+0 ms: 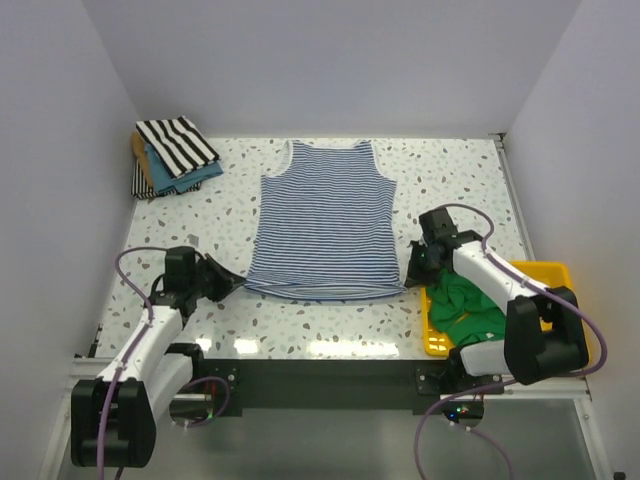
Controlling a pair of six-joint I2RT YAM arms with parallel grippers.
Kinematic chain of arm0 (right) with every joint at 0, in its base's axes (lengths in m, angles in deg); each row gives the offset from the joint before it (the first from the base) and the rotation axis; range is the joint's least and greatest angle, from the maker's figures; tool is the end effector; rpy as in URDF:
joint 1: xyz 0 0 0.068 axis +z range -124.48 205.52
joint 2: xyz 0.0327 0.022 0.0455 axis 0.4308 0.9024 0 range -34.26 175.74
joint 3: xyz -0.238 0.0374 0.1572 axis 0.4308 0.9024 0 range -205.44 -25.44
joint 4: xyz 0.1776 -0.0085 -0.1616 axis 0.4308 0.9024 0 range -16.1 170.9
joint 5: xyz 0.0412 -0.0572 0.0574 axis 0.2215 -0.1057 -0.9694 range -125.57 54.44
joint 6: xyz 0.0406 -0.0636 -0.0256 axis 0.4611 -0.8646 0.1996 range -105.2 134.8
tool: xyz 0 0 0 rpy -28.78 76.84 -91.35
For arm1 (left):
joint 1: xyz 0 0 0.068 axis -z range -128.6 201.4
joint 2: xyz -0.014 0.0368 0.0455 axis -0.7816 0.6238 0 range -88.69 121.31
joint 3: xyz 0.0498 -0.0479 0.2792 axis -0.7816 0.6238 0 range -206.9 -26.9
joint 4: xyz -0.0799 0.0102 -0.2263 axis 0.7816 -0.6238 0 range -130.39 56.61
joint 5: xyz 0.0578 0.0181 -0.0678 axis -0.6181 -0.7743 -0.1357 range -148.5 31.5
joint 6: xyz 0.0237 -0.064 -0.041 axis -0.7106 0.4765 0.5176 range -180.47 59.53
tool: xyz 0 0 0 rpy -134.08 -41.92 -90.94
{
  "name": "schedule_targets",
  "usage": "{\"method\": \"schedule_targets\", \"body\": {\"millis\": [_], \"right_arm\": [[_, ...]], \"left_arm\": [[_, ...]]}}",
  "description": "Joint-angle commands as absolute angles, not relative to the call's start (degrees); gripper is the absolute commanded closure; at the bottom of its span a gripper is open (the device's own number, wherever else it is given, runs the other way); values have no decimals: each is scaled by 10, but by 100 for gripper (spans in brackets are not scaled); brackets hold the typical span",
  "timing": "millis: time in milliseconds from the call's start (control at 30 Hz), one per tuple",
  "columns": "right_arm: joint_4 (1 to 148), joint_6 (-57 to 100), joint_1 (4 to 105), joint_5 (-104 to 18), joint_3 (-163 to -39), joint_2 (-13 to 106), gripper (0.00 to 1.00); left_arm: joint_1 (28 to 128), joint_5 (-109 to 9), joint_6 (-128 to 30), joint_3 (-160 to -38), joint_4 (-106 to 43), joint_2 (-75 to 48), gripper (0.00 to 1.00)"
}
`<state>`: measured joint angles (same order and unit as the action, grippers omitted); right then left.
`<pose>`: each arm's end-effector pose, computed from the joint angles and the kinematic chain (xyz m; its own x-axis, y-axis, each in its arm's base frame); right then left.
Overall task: Fold and stack the tank tops
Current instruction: Flatten the tank top out
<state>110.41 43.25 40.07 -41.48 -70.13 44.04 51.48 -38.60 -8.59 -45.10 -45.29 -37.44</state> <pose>0.2208 0.0647 0.1802 -0.9355 0.2468 -0.2528 0.1841 0.9513 0.2474 0.1622 -0.0235 0.1626 -0.6267 -0.7388 -0.2478 -0.4062 0.5811 -0.7052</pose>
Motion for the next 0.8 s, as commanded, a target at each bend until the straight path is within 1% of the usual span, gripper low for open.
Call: {"method": "schedule_targets", "body": {"millis": [0,67,100,267,400,433,533,567,633,733,767], "right_arm": [[1106,438,403,-397,-693,408,100],[1120,441,405,-393,-690,391,95],[1124,442,408,-393,-689,386,91],[1170,447,420,-388,-702,345,82],[1209,446,435,-372,-735,318,67],[1209,449,439,-371,-740,313,65],[1195,469,491,-345,-768,324,65],[1189,490,537,-324,-779,333,65],[1177,520,577,-296,-802,369,66],[1121,561,643,-288,-822,414,66],[1095,572,680,-284,-831,428,67]], "left_arm": [[528,-388,-97,-447,-467,-389,100],[536,-389,-100,-444,-485,-394,100],[539,-392,-101,-443,-500,-397,100],[548,-391,-104,-454,-545,-431,100],[553,-379,-127,-479,-585,-442,99],[554,-375,-142,-490,-588,-446,88],[554,-378,-166,-519,-607,-454,66],[554,-378,-173,-529,-612,-454,62],[554,-385,-186,-561,-628,-458,58],[554,-414,-207,-612,-641,-451,55],[554,-424,-213,-627,-642,-445,55]]}}
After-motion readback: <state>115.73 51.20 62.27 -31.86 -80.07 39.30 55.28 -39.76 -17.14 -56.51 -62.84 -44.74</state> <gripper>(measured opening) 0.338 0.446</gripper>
